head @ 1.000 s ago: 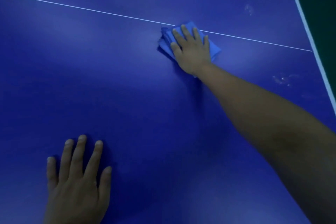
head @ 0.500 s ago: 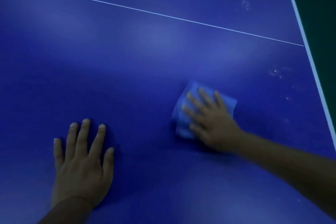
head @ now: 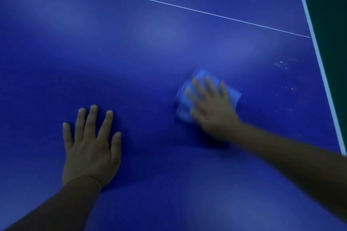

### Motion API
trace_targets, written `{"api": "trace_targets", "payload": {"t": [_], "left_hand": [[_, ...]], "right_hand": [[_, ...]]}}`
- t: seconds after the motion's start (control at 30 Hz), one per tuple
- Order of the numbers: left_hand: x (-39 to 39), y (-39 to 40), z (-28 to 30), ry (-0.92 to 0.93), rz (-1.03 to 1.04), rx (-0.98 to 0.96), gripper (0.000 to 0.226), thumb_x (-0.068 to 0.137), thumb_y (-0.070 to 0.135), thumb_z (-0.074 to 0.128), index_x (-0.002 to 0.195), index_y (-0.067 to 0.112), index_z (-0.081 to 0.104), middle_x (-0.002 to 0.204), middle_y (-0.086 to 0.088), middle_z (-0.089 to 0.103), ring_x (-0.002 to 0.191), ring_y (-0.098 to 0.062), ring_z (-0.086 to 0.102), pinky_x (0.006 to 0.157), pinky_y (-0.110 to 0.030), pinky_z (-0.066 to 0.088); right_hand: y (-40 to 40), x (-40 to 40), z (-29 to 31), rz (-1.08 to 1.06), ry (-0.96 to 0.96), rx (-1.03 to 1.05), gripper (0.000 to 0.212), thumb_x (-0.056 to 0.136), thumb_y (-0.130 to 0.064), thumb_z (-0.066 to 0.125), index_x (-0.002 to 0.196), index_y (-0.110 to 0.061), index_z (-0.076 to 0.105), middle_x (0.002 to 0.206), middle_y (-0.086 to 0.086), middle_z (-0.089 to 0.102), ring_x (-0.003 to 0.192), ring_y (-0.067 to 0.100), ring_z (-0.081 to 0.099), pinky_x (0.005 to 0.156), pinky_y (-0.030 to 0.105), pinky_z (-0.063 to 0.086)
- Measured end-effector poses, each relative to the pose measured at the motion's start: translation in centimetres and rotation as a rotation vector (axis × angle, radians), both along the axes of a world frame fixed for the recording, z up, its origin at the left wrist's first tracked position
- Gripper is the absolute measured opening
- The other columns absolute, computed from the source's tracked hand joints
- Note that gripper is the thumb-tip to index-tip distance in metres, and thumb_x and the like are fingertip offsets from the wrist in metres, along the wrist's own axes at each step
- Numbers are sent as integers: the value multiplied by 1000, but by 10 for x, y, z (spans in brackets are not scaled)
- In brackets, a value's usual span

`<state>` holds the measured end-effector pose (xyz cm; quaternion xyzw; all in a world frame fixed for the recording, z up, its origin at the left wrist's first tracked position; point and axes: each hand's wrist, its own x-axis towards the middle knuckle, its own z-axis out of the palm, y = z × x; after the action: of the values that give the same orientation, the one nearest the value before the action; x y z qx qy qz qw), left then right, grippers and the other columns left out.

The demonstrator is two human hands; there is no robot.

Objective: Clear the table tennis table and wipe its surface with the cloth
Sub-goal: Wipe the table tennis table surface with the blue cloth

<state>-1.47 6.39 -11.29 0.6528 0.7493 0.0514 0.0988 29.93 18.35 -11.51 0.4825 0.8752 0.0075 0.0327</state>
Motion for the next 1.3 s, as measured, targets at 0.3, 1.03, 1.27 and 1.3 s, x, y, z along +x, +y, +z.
{"api": "trace_targets", "payload": {"t": [0.3, 1.03, 1.27, 1.3], "left_hand": [[-1, -1, 0, -26, -4, -6, 65, 99, 52, 20, 154, 19, 32, 164, -10, 18, 153, -25, 1, 121, -45, -11], [-7, -4, 1, -157, -8, 7, 77, 90, 61, 13, 155, 23, 28, 166, -5, 11, 153, -21, -4, 120, -47, -13], [-24, -5, 7, -432, -29, 55, 87, 84, 65, 17, 151, 15, 38, 163, -10, 23, 153, -24, 9, 121, -45, -6], [-30, -11, 8, -470, -37, 77, 85, 86, 64, 19, 151, 13, 38, 162, -11, 25, 152, -26, 11, 121, -44, -4]], "right_hand": [[33, 50, 0, -80, -9, -17, 60, 100, -54, 22, 152, -27, 31, 159, 8, 33, 145, 41, 31, 109, 69, 26], [-18, -56, 3, -500, 101, -49, 56, 103, -52, 22, 157, -37, 21, 167, -4, 13, 153, 30, 7, 118, 62, 6], [-223, -110, -2, 237, 242, -71, 50, 100, -49, 41, 148, -35, 44, 160, 0, 33, 150, 34, 22, 117, 64, 12], [-231, -95, -2, 281, 223, -88, 50, 100, -49, 41, 149, -35, 41, 160, 0, 34, 150, 34, 23, 117, 64, 14]]}}
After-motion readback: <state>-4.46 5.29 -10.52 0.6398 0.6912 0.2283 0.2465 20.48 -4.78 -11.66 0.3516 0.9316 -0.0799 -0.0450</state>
